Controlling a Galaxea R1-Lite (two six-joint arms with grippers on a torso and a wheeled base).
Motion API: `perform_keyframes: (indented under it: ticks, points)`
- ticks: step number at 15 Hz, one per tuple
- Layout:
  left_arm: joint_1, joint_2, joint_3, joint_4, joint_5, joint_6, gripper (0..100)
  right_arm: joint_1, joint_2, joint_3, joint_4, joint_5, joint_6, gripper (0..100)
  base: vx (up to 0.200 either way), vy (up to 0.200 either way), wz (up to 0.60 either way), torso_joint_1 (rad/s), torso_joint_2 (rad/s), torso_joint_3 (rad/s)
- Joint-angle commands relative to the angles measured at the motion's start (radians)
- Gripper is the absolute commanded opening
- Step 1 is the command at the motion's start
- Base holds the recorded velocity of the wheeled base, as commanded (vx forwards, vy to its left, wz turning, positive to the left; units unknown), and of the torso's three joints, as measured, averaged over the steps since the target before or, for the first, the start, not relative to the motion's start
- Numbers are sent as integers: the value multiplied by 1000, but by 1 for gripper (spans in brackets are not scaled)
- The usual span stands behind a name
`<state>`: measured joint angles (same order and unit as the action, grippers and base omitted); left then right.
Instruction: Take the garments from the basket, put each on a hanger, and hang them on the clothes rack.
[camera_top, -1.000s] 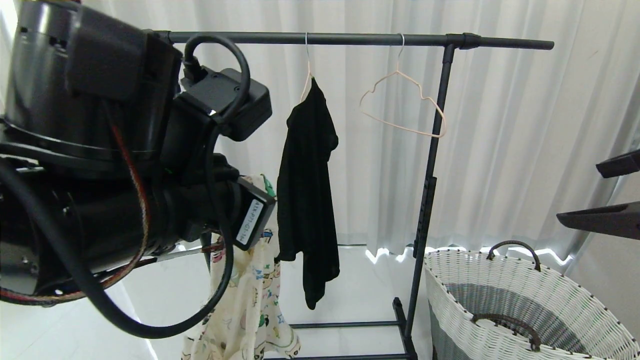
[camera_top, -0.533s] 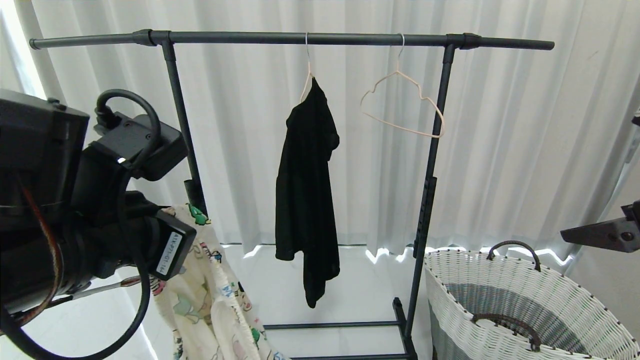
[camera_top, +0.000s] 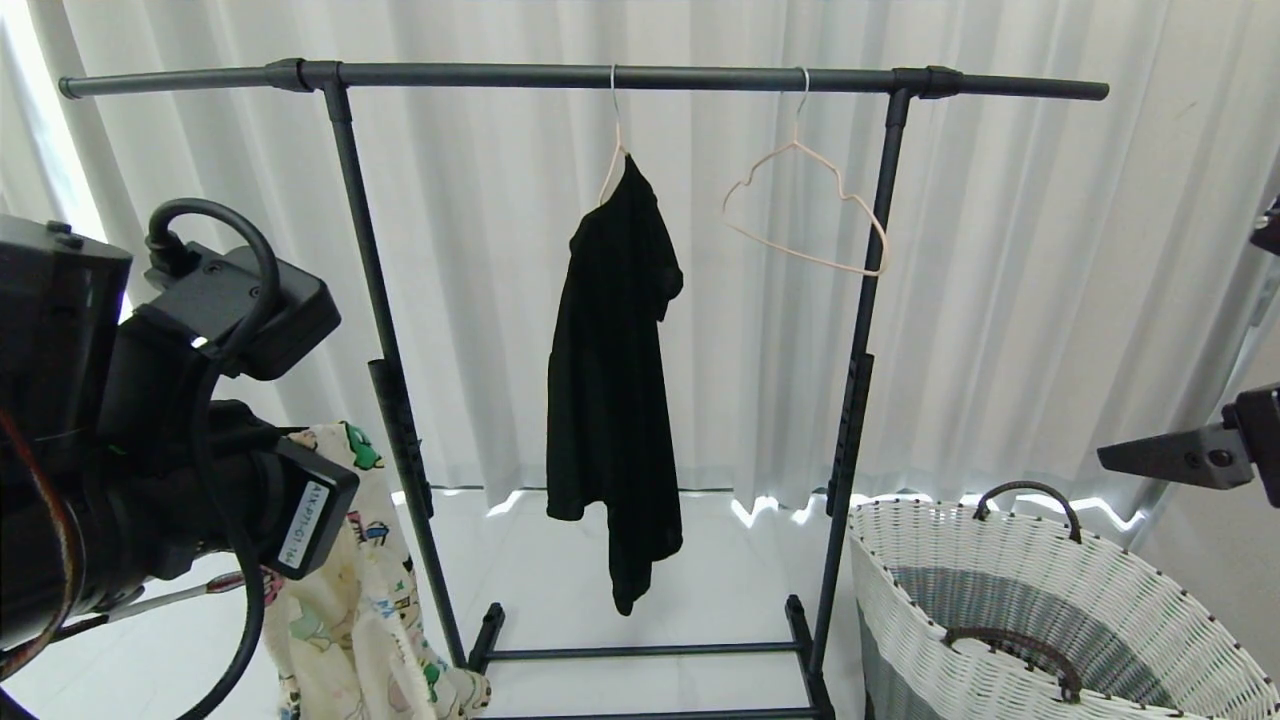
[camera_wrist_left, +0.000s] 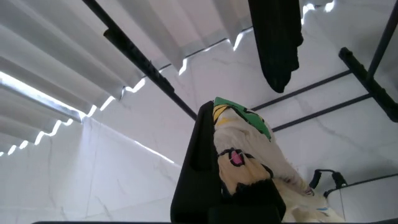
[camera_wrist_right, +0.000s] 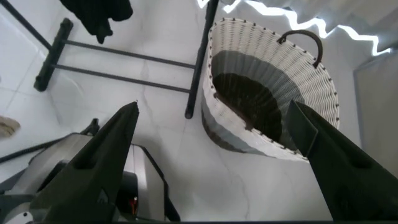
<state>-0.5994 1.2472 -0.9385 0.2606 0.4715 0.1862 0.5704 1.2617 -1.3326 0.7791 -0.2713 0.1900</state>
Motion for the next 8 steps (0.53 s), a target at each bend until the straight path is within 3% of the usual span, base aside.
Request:
perform_keyframes:
  ticks: [1, 3, 5, 8]
  points:
    - [0, -12, 6, 0, -1, -1, 0, 0, 2, 3, -3, 0, -3, 100, 0, 0, 0, 0, 0, 0]
    - [0, -23, 21, 0, 1, -1, 0, 0, 4, 4, -27, 6, -3, 100, 0, 0, 0, 0, 0, 0]
    - [1, -37, 37, 0, 1, -1, 0, 0, 5, 4, -35, 15, -21, 100, 0, 0, 0, 39, -156, -178]
    - [13, -35, 38, 0, -1, -1, 0, 0, 5, 3, -37, 15, -29, 100, 0, 0, 0, 147, -448, -271]
